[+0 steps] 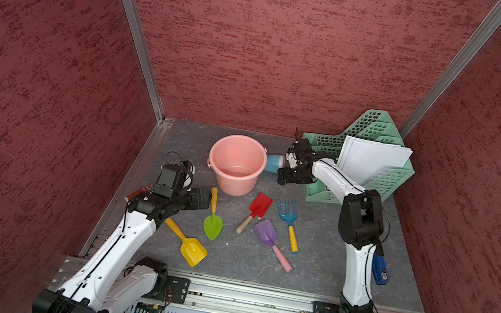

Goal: Organize the gardening tools
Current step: Adjust the gardening tool at the center of the board.

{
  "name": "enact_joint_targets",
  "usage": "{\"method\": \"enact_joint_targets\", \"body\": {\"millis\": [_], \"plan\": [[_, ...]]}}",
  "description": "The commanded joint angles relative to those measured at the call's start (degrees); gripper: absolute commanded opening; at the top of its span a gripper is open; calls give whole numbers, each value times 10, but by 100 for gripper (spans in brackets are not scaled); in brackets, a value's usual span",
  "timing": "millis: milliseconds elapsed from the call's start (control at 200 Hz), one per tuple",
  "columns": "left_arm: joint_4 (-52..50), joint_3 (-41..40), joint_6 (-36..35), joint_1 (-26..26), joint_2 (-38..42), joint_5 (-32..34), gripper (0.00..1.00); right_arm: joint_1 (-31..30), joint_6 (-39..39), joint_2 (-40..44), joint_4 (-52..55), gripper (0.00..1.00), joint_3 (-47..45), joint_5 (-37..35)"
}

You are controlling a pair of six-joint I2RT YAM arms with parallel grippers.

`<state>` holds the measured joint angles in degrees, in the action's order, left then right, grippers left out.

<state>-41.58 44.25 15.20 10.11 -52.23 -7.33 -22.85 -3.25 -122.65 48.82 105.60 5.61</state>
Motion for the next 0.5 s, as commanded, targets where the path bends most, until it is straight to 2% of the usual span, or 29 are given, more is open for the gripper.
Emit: {"method": "enact_joint_targets", "body": {"millis": [0, 311, 381, 496], "plan": [[3, -2, 3, 4, -1, 4, 100, -4, 19, 11, -42, 98, 78, -23], [2, -2, 3, 6, -7, 8, 100, -3, 58, -231, 59, 98, 482, -16], [1, -2, 2, 6, -9, 9, 100, 0, 51, -251, 32, 98, 489, -6], [2, -2, 1, 6, -12, 10, 100, 1, 38, -246, -37, 98, 423, 6]]}}
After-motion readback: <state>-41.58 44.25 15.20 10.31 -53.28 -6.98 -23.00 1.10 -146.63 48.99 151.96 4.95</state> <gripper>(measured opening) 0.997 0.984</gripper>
